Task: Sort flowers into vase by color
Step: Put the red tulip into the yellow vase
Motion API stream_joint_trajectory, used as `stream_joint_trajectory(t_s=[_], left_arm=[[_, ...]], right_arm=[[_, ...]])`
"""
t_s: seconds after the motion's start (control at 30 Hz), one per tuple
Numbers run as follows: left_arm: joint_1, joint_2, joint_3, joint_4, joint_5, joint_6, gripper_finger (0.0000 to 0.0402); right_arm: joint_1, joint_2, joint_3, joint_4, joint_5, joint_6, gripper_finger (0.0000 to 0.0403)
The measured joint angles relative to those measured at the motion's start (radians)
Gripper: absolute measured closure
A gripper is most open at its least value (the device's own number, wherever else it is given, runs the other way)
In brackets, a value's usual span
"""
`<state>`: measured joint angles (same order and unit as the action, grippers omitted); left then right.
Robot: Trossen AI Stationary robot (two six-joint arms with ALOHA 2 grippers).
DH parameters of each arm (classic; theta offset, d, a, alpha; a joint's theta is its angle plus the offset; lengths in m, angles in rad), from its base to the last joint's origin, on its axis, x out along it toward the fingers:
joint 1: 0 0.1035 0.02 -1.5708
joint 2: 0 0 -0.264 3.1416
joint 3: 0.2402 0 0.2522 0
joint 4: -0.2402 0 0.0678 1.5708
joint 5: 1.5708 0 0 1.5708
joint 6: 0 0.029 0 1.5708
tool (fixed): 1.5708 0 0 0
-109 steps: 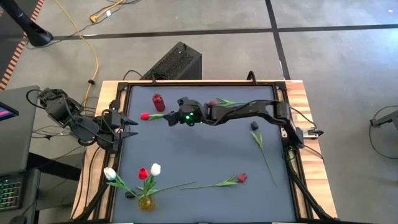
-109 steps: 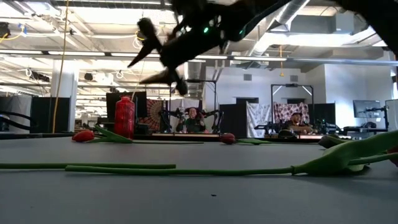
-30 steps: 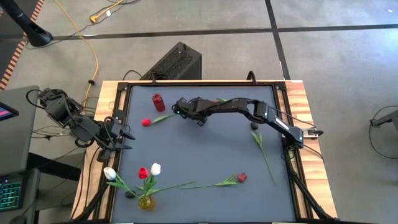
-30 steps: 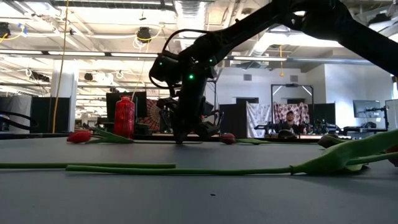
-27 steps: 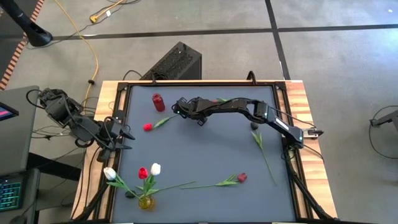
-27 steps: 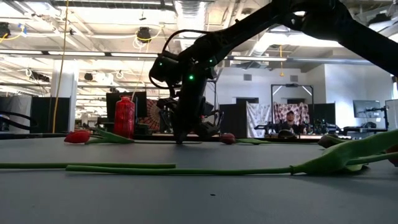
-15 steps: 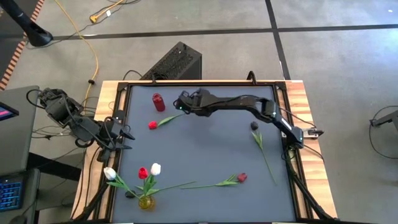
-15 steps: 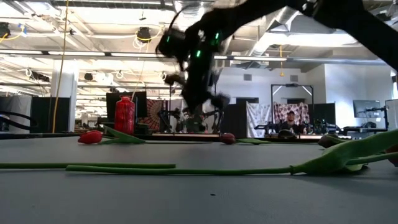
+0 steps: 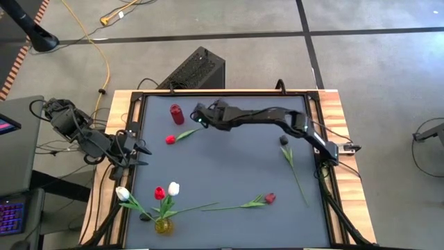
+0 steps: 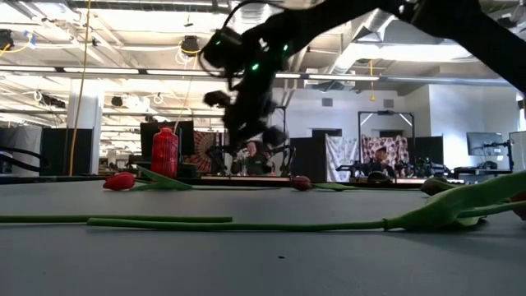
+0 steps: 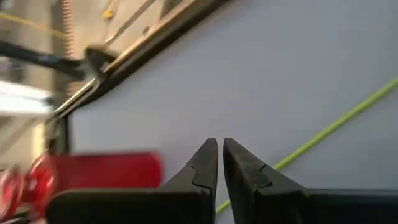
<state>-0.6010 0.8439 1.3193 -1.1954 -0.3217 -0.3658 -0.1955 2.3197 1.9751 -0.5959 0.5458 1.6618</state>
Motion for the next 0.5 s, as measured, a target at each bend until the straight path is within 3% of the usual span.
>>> stream_joint_trajectory(t_s=[0.13, 0.27, 0.37, 0.5], left_arm=[[0.0, 0.0, 0.0, 0.001, 0.001, -0.019, 0.0248], [0.0, 0.0, 0.0, 0.001, 0.002, -0.03, 0.0248], [0.0, 0.0, 0.0, 0.001, 0.002, -0.036, 0.0248], [0.0, 0.0, 0.0, 0.001, 0.002, -0.036, 0.0248]], right_arm=[[0.023, 0.067, 0.002, 0.179, -0.015, 0.041, 0.0345], [0.034, 0.112, 0.0, 0.233, -0.047, 0.034, 0.0345], [0.019, 0.111, 0.001, 0.221, -0.111, -0.081, 0.0344], [0.003, 0.079, 0.0, 0.158, -0.105, -0.287, 0.0344]])
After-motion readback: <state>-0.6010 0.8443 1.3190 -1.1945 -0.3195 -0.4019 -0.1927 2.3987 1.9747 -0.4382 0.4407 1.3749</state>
